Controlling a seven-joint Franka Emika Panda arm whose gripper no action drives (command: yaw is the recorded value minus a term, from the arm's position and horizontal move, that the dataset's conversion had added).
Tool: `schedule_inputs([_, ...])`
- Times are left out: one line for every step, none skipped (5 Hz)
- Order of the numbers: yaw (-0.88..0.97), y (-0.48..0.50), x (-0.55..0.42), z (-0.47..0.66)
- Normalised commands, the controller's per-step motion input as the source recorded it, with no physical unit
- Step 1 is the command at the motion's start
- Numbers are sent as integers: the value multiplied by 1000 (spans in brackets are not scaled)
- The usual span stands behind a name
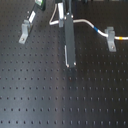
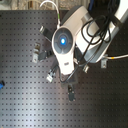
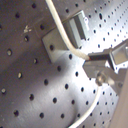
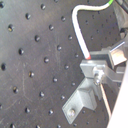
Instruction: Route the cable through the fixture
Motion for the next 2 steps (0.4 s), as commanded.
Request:
schedule_inputs([0,-227,62,-157])
schedule_inputs([0,-434,100,-414])
